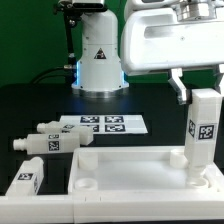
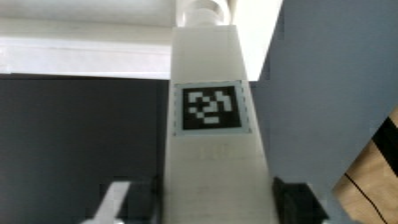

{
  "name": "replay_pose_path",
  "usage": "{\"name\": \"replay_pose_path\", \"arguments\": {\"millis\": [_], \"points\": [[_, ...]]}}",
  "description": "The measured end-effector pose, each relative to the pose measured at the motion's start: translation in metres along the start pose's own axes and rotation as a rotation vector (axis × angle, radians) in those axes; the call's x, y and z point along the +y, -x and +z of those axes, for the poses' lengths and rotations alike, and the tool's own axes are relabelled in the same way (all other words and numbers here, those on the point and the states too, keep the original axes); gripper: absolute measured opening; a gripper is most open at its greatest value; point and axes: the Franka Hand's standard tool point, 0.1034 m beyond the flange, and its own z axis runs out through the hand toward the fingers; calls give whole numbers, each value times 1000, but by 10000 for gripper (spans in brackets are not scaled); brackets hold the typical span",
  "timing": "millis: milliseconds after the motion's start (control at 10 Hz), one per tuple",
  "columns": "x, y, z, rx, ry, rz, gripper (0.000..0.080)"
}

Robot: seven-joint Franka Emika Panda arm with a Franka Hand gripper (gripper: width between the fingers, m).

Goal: Assemble desk

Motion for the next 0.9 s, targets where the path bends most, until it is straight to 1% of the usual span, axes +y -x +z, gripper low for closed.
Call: {"name": "replay_pose_path", "arguments": {"millis": [200,300,600,900], "points": [[0,4,6,-9,1,1,285],[-3,4,7,-4,-1,-2,285],[-9,2,7,19,-4,-9,285],[-8,3,7,41,-4,-14,285]]}}
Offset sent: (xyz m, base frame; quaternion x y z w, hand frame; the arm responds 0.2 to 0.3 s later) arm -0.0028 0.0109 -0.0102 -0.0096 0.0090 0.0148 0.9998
